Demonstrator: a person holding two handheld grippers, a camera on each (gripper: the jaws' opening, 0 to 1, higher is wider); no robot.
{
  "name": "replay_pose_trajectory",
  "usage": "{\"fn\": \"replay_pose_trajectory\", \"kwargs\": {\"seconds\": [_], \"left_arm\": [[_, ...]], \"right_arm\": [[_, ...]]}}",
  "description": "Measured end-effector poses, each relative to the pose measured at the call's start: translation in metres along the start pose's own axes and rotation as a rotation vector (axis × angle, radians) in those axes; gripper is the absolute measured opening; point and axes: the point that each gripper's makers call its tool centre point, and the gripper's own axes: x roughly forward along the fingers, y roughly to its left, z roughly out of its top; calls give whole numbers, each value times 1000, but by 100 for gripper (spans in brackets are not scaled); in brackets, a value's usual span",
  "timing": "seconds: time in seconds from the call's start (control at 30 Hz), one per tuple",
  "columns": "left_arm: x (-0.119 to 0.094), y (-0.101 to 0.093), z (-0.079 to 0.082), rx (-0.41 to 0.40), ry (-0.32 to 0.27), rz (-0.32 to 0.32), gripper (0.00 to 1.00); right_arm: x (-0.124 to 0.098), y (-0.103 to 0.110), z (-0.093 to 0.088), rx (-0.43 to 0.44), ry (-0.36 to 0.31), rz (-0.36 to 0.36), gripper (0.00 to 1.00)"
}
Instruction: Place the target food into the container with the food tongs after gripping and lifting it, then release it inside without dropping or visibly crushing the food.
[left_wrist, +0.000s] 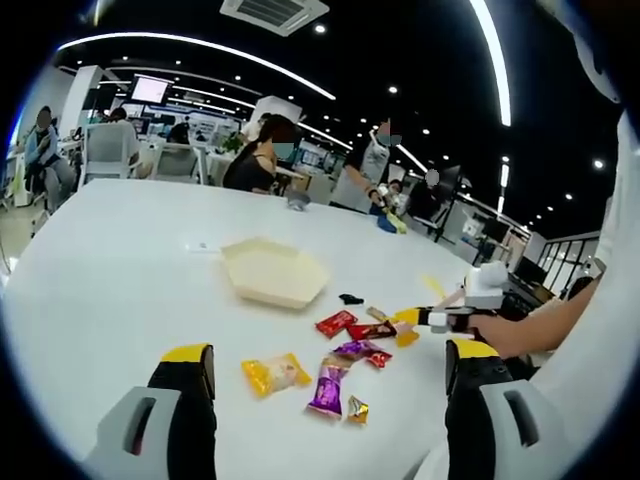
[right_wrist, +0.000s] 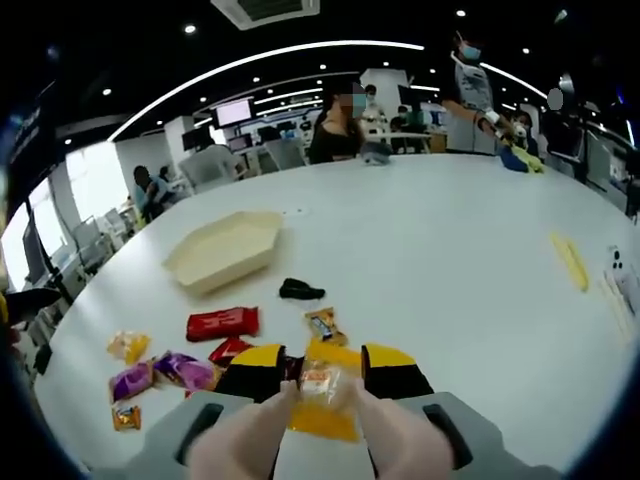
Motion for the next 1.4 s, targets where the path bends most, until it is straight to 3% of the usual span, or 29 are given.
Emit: {"fn": "replay_pose_trajectory", "kwargs": {"seconds": [0.43,0.8,1.07,1.4], "left_arm": [[-3,7,-1,-3,17,14,92],[-4,5,1,3,14,6,92],[-7,0,2,22,11,-4,93],[-5,-10,-3,106,33,5,99]], "right_arm": [[12,10,0,-92,19,2,22],[11,5,-1,-70,44,0,20],[-3,4,2,-75,46,14,20],[-25,19,12,-151,36,83,20]]}}
